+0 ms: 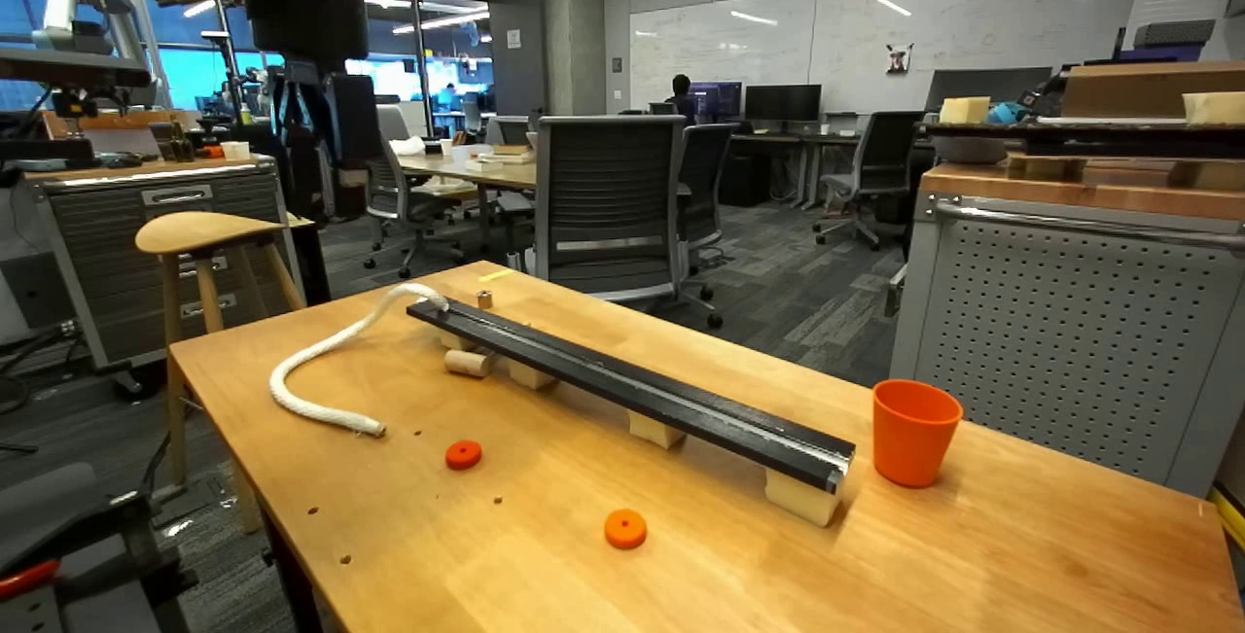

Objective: Put the white rope on the board

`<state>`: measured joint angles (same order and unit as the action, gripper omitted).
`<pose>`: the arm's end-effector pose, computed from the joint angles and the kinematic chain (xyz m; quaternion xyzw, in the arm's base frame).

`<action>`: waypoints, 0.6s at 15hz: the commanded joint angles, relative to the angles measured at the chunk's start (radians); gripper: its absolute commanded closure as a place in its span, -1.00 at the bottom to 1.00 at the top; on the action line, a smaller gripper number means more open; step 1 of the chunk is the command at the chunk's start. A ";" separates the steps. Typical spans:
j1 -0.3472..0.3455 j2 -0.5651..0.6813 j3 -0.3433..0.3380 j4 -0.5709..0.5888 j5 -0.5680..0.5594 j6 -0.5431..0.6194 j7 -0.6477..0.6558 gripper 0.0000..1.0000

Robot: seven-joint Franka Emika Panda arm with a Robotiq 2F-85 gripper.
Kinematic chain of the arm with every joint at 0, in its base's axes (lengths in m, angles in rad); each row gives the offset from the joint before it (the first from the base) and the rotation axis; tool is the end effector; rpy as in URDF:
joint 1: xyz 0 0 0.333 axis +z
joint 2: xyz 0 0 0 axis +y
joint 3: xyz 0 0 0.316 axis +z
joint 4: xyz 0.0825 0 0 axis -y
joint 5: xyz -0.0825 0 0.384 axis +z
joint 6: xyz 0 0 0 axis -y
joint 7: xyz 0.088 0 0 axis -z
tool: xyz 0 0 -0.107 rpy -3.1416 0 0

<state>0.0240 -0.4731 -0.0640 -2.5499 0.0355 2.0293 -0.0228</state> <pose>0.3880 -0.0135 0.4266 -0.9992 0.0130 0.0234 0.0309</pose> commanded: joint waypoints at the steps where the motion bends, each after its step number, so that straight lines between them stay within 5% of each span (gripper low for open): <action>1: -0.038 0.030 0.064 0.011 -0.052 0.058 0.116 -1.00; 9: -0.053 0.238 0.223 0.047 -0.069 0.202 0.679 -1.00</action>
<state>-0.0102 -0.3393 0.1066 -2.5467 -0.0357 2.1885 0.4884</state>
